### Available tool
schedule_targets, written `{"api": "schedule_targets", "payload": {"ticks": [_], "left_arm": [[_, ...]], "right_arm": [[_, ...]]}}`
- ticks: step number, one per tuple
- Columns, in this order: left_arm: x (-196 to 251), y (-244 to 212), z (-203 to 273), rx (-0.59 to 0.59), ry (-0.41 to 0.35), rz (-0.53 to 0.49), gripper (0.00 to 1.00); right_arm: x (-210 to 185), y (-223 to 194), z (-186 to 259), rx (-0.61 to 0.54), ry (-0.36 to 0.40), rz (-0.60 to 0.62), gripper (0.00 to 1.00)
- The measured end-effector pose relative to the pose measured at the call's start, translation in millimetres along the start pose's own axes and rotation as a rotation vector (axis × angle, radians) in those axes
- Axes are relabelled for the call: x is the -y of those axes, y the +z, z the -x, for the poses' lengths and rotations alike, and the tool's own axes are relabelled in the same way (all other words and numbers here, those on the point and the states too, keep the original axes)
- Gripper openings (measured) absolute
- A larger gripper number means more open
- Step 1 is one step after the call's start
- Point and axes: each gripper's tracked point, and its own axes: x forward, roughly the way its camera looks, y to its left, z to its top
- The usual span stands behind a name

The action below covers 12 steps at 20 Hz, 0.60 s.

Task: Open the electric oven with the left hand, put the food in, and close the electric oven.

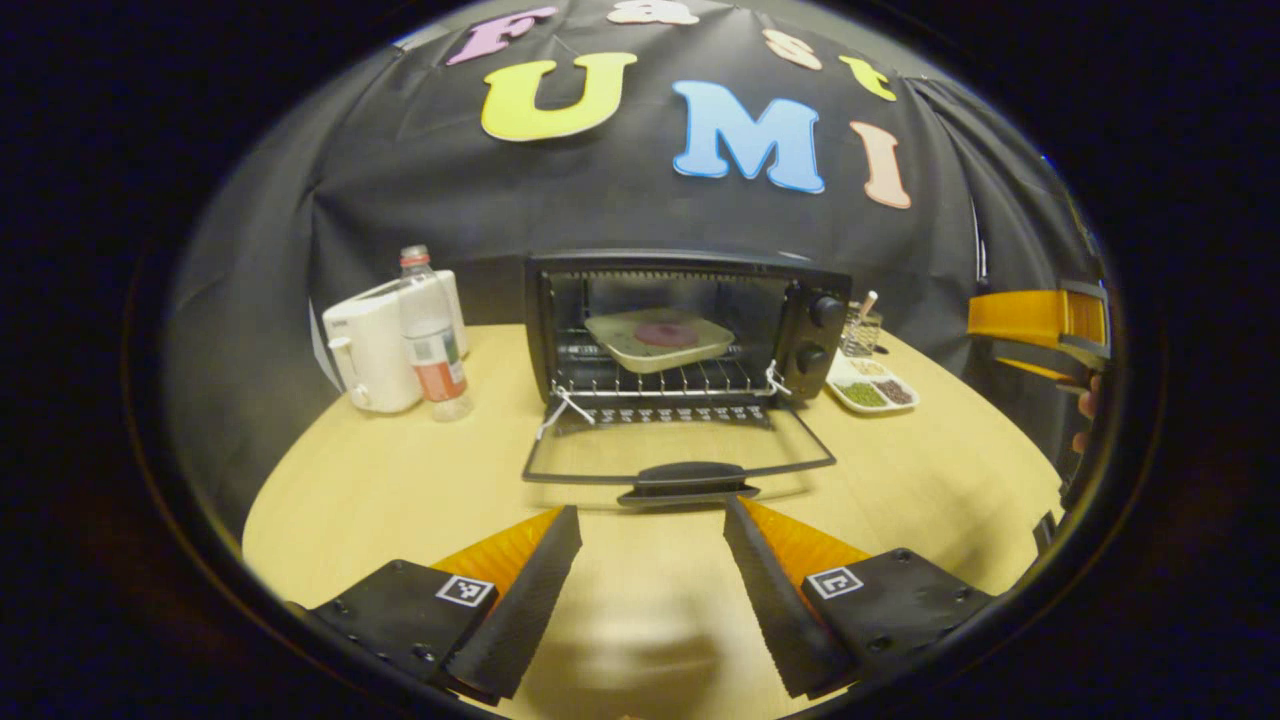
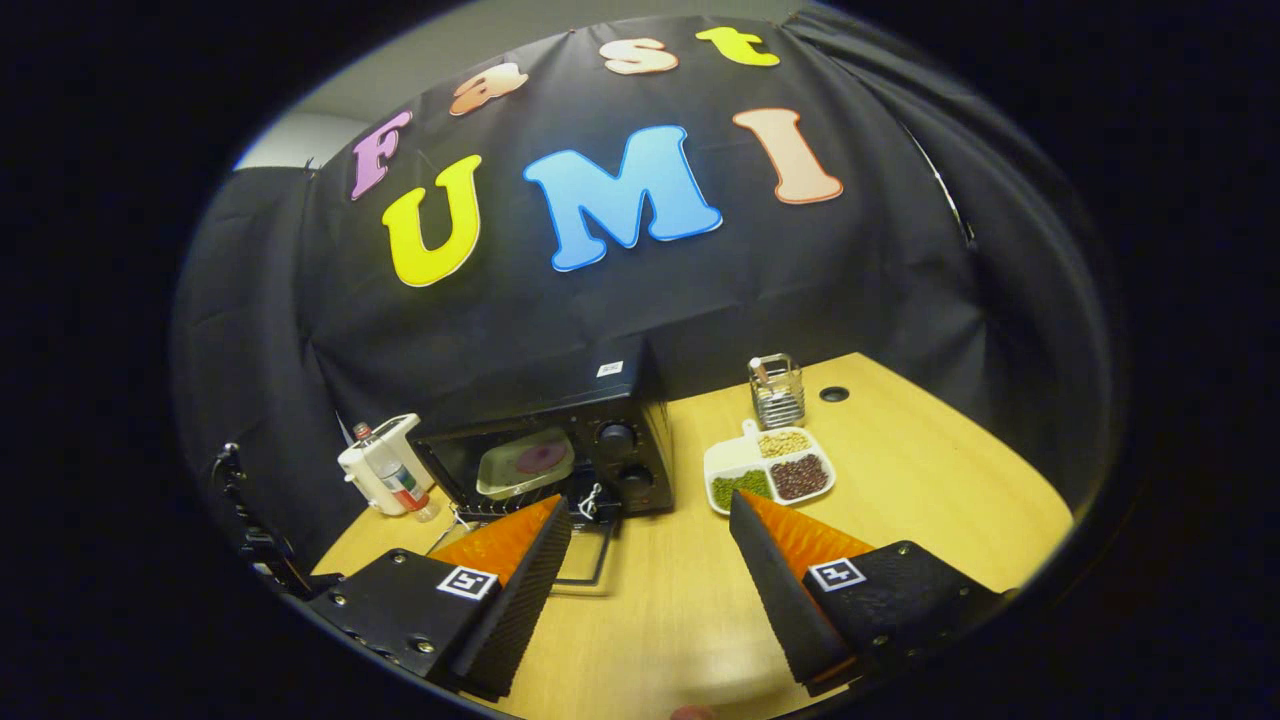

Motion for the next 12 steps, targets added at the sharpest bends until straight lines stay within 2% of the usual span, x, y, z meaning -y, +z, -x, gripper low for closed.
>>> {"api": "schedule_targets", "payload": {"ticks": [1,4,6,7,8,11,12], "left_arm": [[4.8,-5.4,-8.5,-0.019,-0.015,0.005,1.00],[14.5,-14.5,-38.3,-0.071,-0.019,0.026,0.98],[12.0,-19.1,-49.1,-0.088,0.003,0.032,0.97],[11.0,-22.8,-57.1,-0.100,0.019,0.030,1.00],[10.1,-25.0,-63.4,-0.108,0.034,0.029,0.97],[9.5,-33.0,-77.0,-0.137,0.078,0.024,1.00],[8.3,-30.6,-82.9,-0.127,0.090,0.002,0.97]], "right_arm": [[6.2,2.9,5.0,0.004,-0.013,0.020,0.98],[12.2,18.7,27.7,0.028,-0.054,0.061,0.98],[20.1,24.2,34.9,0.045,-0.081,0.084,0.98],[24.6,26.6,37.7,0.051,-0.095,0.096,0.98],[28.1,28.3,39.4,0.055,-0.107,0.104,0.98],[30.4,30.0,44.4,0.046,-0.108,0.121,0.98],[30.6,30.5,44.6,0.045,-0.107,0.135,0.98]]}}
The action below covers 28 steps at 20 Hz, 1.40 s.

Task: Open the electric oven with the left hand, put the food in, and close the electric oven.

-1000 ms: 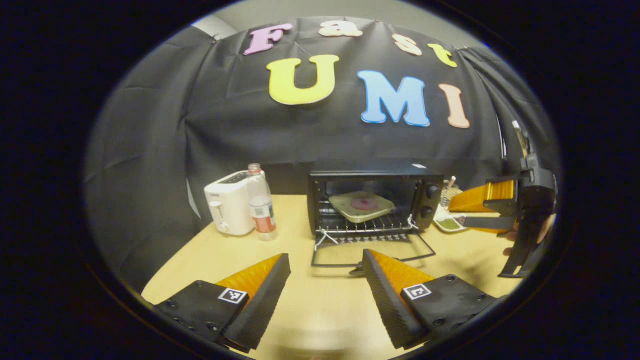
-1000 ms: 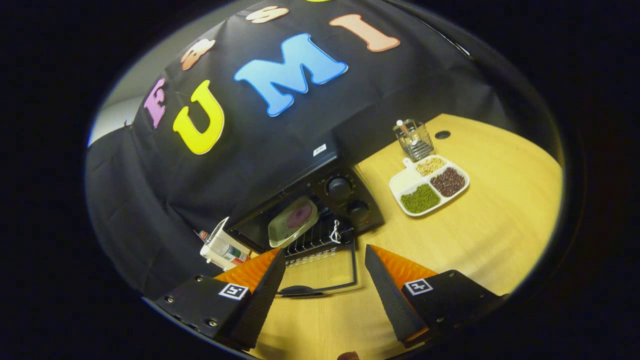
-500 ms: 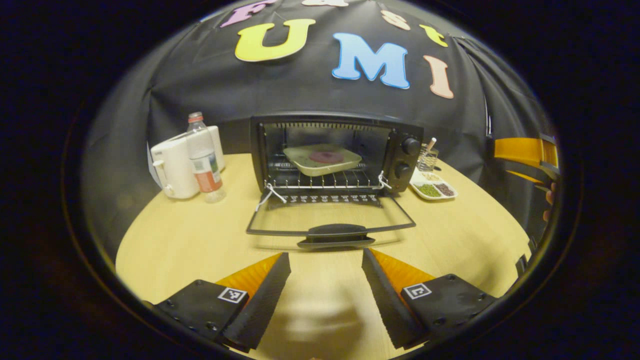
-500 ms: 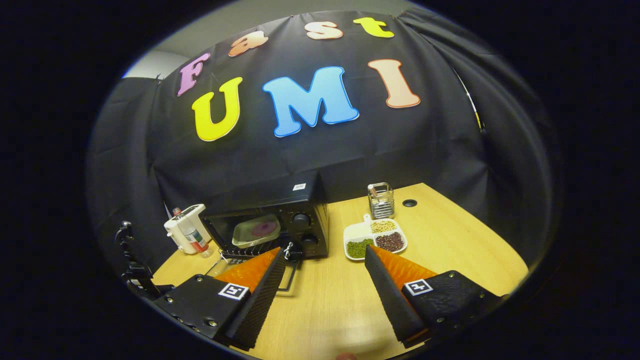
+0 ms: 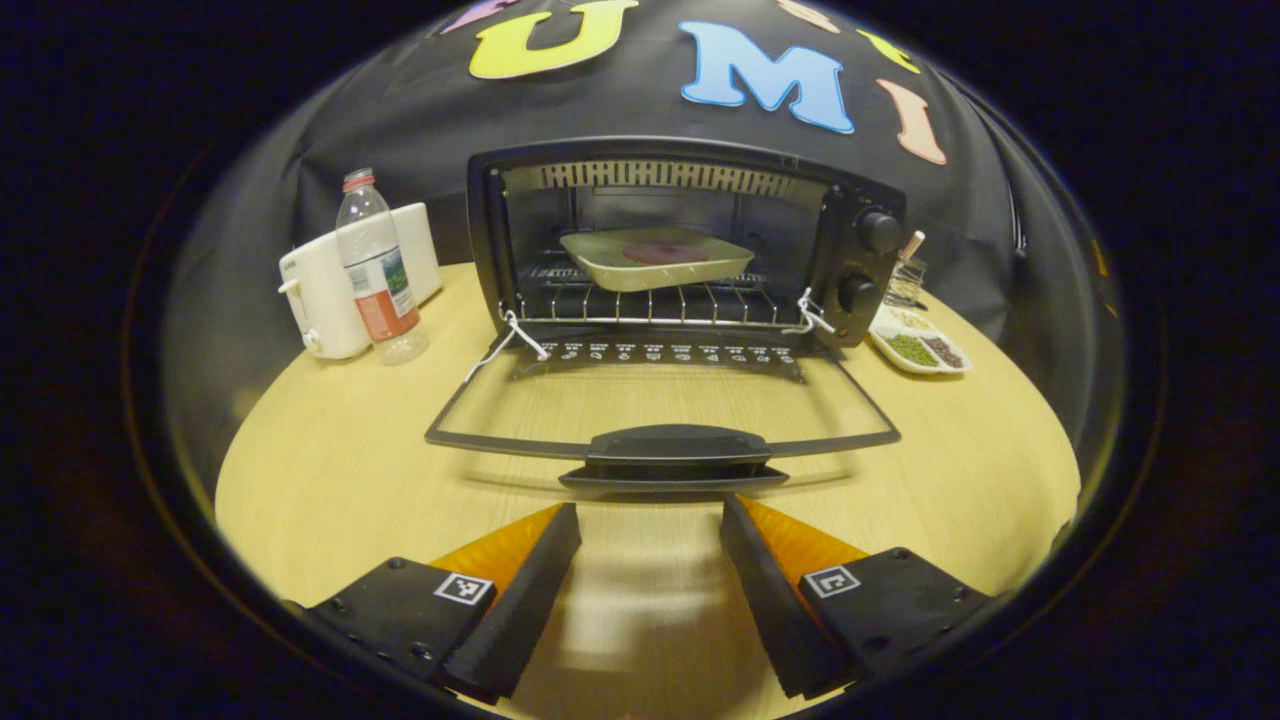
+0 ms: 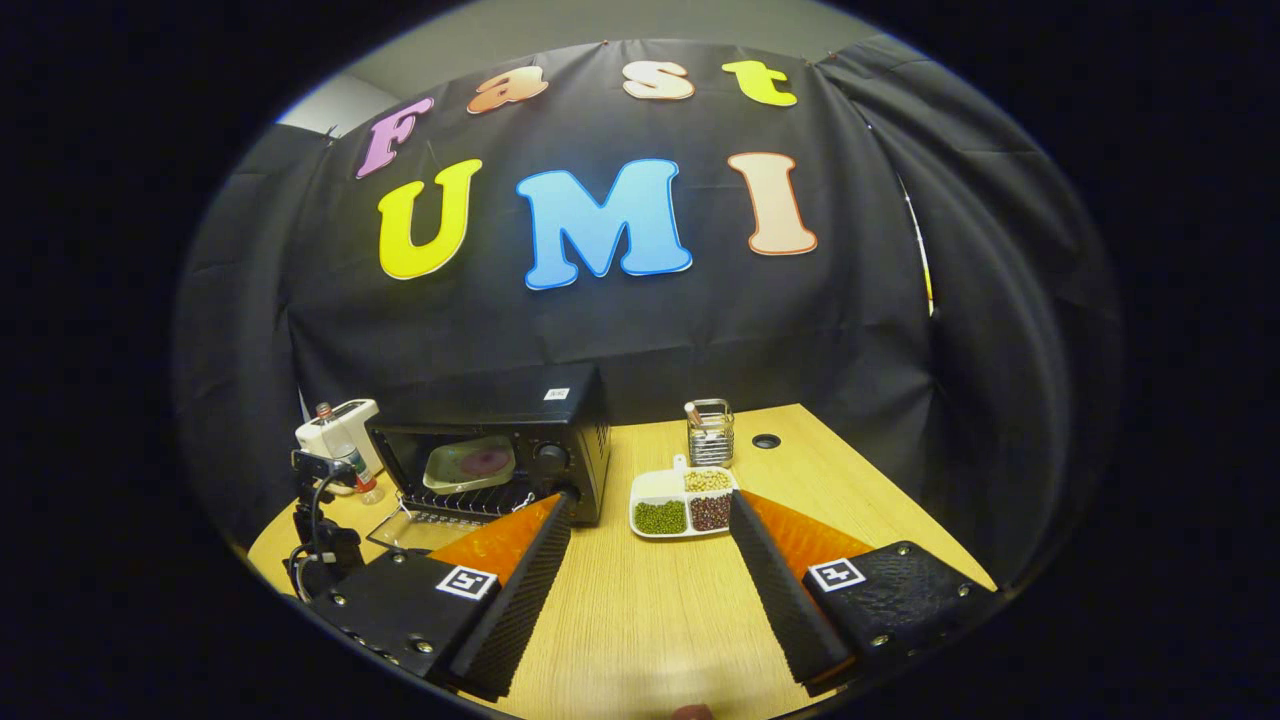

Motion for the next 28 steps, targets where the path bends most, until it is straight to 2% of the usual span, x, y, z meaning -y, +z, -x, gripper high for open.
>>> {"api": "schedule_targets", "payload": {"ticks": [4,5,6,7,11,12,14,15,17,18,19,20,22,24,28], "left_arm": [[1.9,5.3,2.5,0.024,0.016,-0.035,0.95],[1.6,7.6,4.4,0.033,0.025,-0.056,0.92],[1.1,14.2,9.8,0.054,0.035,-0.075,0.95],[2.2,23.4,17.5,0.091,0.039,-0.089,0.92],[-1.3,89.8,43.6,0.265,0.026,-0.100,0.99],[-3.1,108.7,45.2,0.294,0.029,-0.090,0.91],[-3.1,141.6,43.1,0.334,0.021,-0.060,1.00],[-2.3,157.8,41.7,0.355,0.018,-0.055,1.00],[0.0,190.5,40.5,0.411,0.021,-0.080,0.91],[2.4,206.5,44.7,0.447,0.018,-0.096,0.99],[8.7,220.7,49.8,0.479,0.011,-0.108,0.91],[14.0,230.1,56.4,0.503,0.003,-0.117,0.99],[25.8,242.4,77.8,0.542,-0.016,-0.118,0.99],[37.7,252.3,110.6,0.590,-0.029,-0.103,0.91],[49.2,252.4,182.4,0.663,0.000,-0.057,0.99]], "right_arm": [[-6.6,8.9,4.2,0.026,0.013,0.019,0.98],[-9.2,10.3,4.2,0.031,0.019,0.020,0.98],[-9.9,11.3,3.7,0.037,0.021,0.024,0.98],[-12.8,12.3,5.0,0.044,0.029,0.025,0.98],[-24.1,10.8,4.6,0.050,0.060,0.032,0.98],[-24.3,10.1,1.0,0.046,0.067,0.031,0.98],[-28.1,11.5,-0.8,0.048,0.073,0.027,0.98],[-28.1,12.2,1.5,0.052,0.070,0.025,0.98],[-23.7,11.0,3.1,0.057,0.062,0.024,0.98],[-15.2,7.6,-7.1,0.063,0.056,0.023,0.98],[-12.3,8.3,-4.9,0.066,0.050,0.020,0.98],[-8.8,9.1,-1.8,0.070,0.046,0.015,0.98],[-1.6,14.2,1.6,0.084,0.038,0.011,0.98],[4.2,24.9,7.7,0.115,0.033,0.014,0.98],[20.9,46.9,23.4,0.188,0.058,0.069,0.97]]}}
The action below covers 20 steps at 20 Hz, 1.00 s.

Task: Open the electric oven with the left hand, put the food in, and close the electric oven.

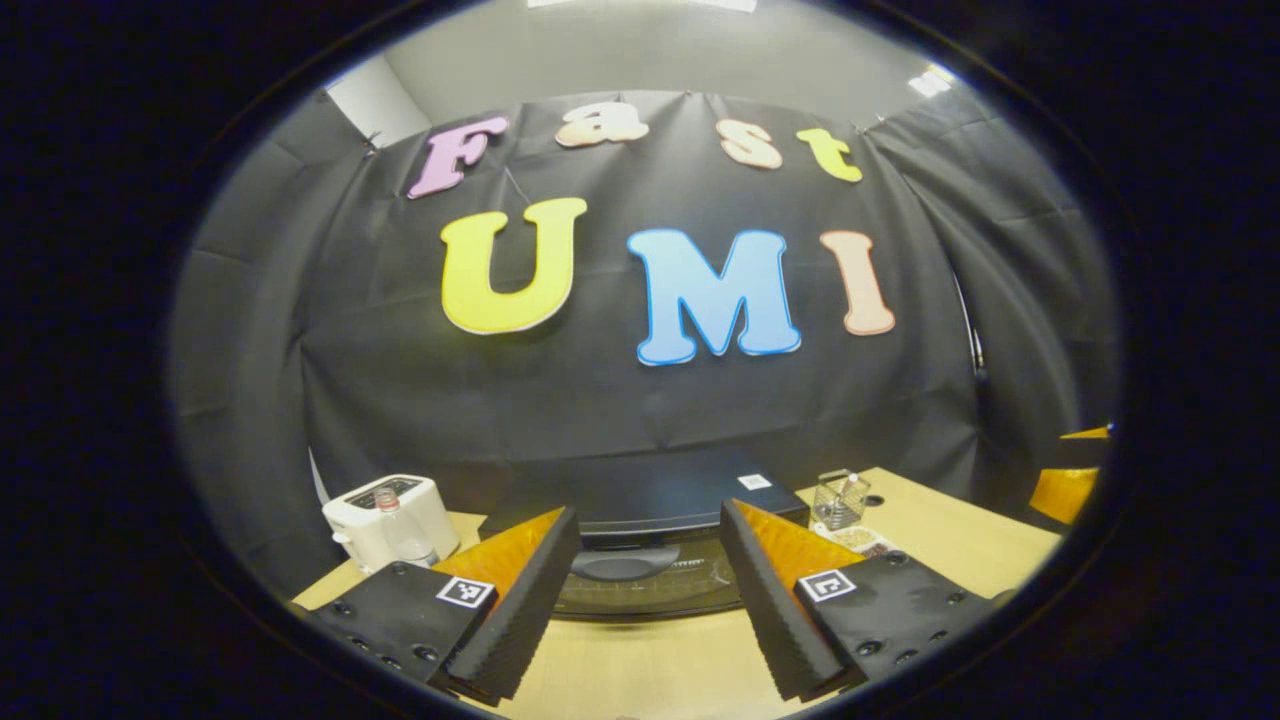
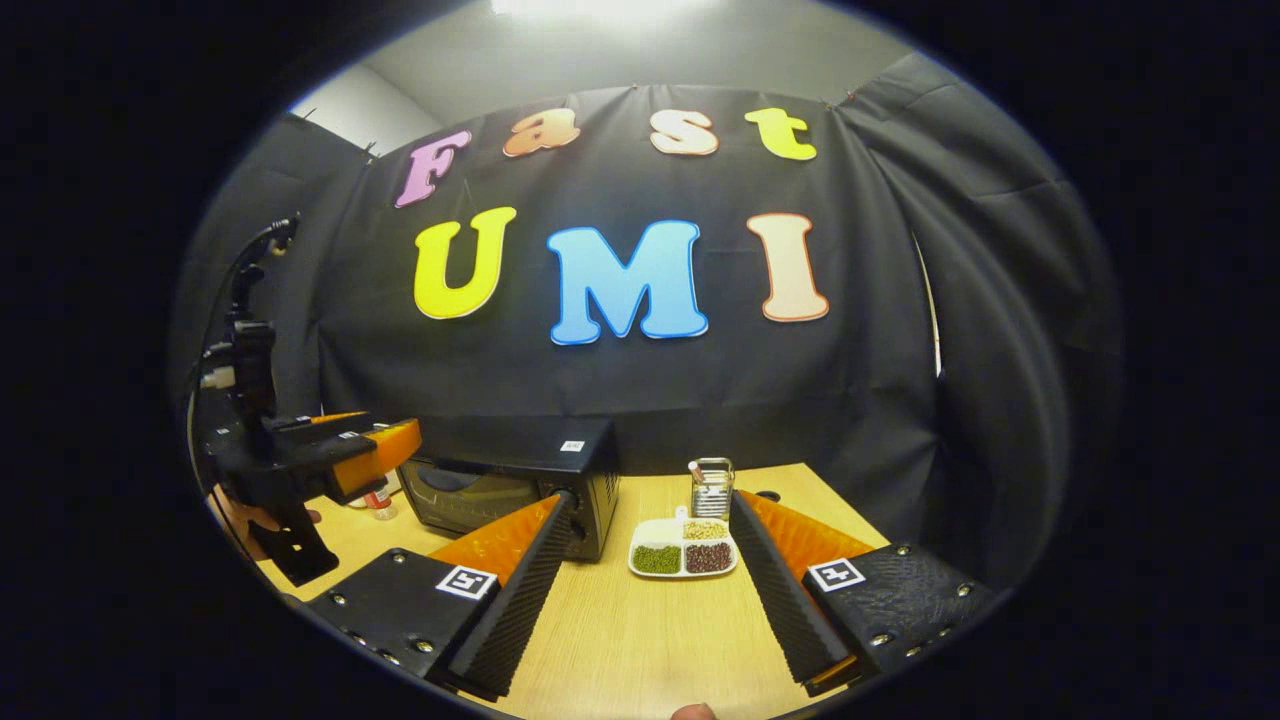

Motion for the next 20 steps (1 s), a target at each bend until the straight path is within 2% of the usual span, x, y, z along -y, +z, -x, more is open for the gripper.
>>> {"api": "schedule_targets", "payload": {"ticks": [1,2,3,4,5,6,9,11,15,20], "left_arm": [[2.6,9.2,14.3,0.014,0.013,0.004,0.91],[4.5,19.5,29.3,0.028,0.026,0.003,0.99],[5.8,29.4,43.3,0.042,0.041,-0.001,0.91],[6.7,39.2,57.6,0.059,0.056,-0.007,0.95],[8.8,46.9,71.2,0.073,0.067,-0.014,0.91],[9.8,52.3,85.0,0.087,0.081,-0.026,0.99],[12.0,58.0,122.2,0.115,0.113,-0.067,0.99],[9.4,50.2,144.6,0.088,0.118,-0.080,0.99],[10.8,46.5,165.2,0.081,0.118,-0.088,0.99],[12.6,54.9,172.1,0.109,0.079,-0.115,0.99]], "right_arm": [[6.0,6.9,4.3,0.019,0.002,0.015,0.97],[10.6,14.1,9.9,0.040,0.008,0.023,0.97],[14.4,19.0,14.4,0.058,0.013,0.026,0.98],[18.5,22.9,20.3,0.072,0.017,0.029,1.00],[22.9,24.3,25.8,0.083,0.018,0.034,0.98],[24.5,25.5,30.0,0.097,0.027,0.041,0.98],[33.6,26.6,44.2,0.120,0.020,0.063,0.98],[32.8,32.5,54.2,0.138,0.022,0.043,0.98],[30.3,41.2,63.1,0.166,0.001,0.038,0.98],[17.8,47.7,68.4,0.178,0.001,0.055,0.98]]}}
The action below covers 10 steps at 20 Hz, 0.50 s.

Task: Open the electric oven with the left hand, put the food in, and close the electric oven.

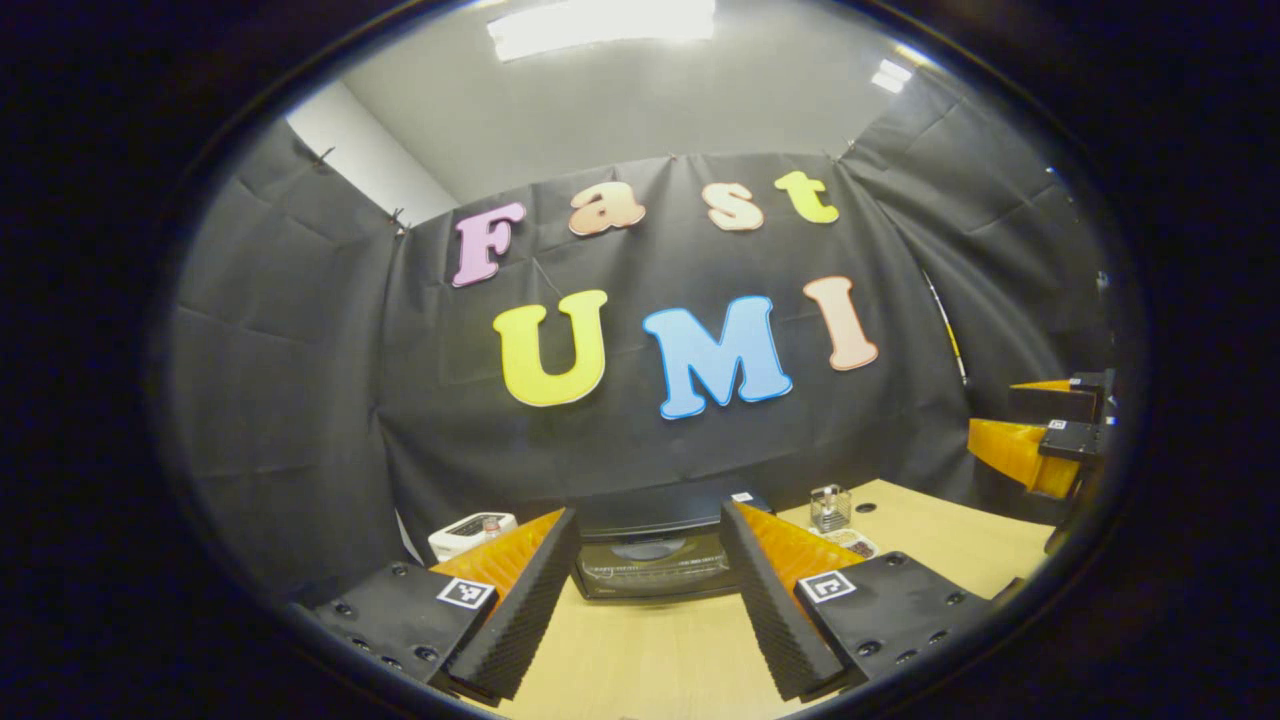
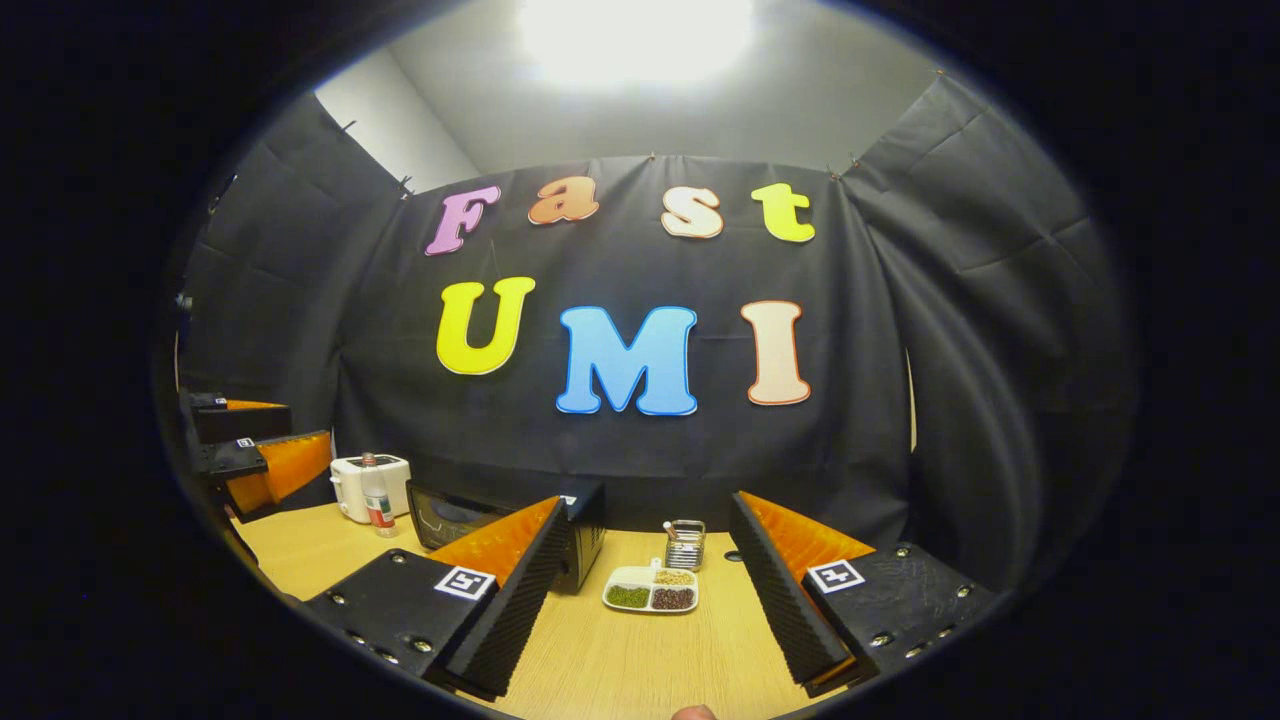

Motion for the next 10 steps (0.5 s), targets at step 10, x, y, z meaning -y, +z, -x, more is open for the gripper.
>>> {"api": "schedule_targets", "payload": {"ticks": [10], "left_arm": [[-5.0,5.8,-15.4,0.028,-0.048,0.038,0.99]], "right_arm": [[-4.4,21.4,-3.5,0.044,-0.031,0.016,0.98]]}}
